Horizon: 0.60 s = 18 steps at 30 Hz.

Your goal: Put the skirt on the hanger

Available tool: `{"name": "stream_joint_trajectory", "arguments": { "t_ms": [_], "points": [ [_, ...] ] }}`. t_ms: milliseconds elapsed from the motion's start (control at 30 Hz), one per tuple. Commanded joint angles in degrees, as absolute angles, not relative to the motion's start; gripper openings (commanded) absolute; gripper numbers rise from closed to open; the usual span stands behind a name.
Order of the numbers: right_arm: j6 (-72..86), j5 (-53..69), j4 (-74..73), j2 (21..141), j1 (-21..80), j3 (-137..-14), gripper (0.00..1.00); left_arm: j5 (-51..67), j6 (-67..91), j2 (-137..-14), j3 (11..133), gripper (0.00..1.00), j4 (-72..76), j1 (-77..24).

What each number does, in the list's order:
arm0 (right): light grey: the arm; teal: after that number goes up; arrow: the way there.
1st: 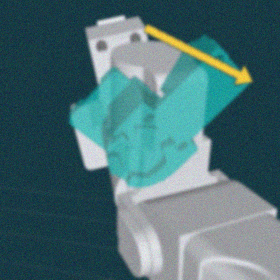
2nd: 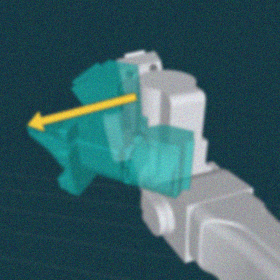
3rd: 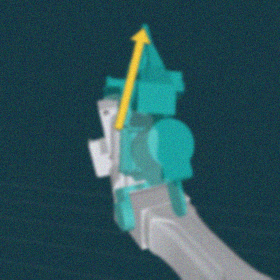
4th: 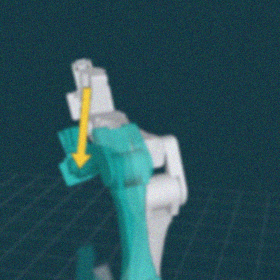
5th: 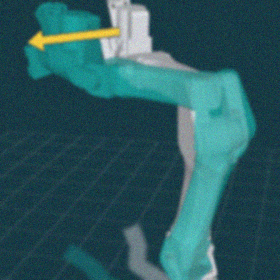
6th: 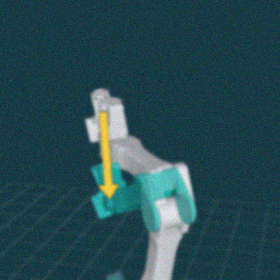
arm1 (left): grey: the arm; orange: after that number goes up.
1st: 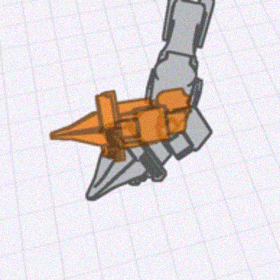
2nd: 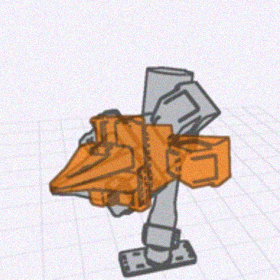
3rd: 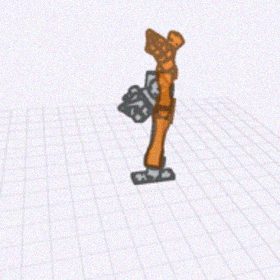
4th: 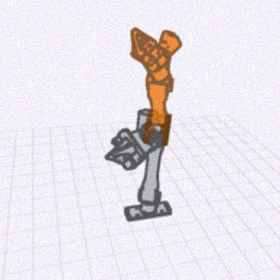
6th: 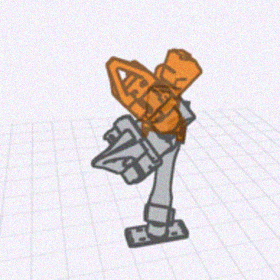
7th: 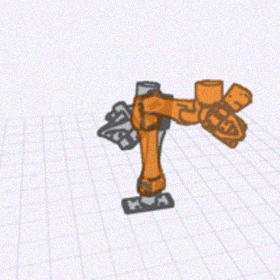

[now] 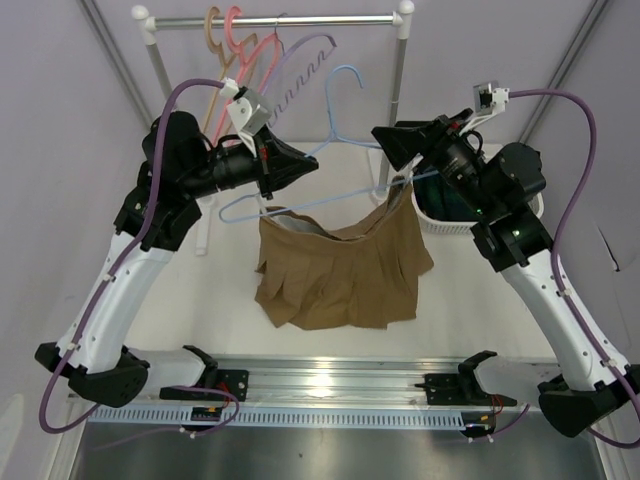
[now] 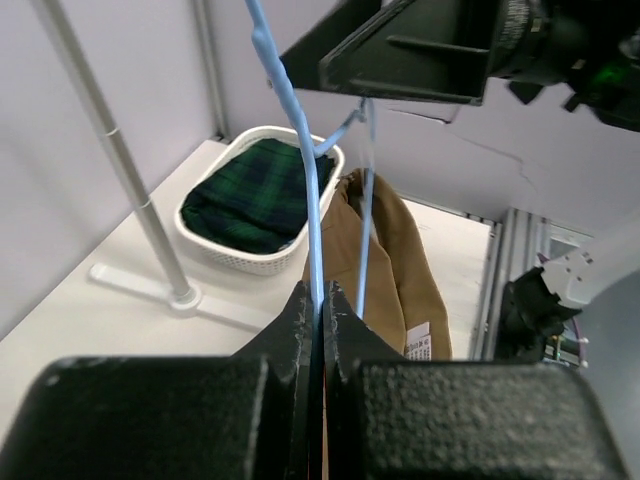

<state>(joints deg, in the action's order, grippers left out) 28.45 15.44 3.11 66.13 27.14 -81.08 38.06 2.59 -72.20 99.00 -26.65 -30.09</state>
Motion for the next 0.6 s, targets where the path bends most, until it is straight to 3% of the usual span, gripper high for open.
{"name": "stream_joint_trajectory", "arguments": {
  "t_ms": [0,300,567],
  "points": [
    [25.84,6.69,0.18,63.02,26.98,-82.96,0.80,27.89,3.34,-68.38,101.25,0.00,-21.89,-29.62],
    [24.79,-2.80,-11.86,62.58,26.02,-88.59,0.83,14.78,5.80,-67.85,102.66,0.00,-19.52,-29.71],
    [24.52,-3.96,-14.50,60.73,26.02,-89.12,0.83,3.01,9.32,-71.71,103.88,0.00,-13.36,-30.23]
  ]
}}
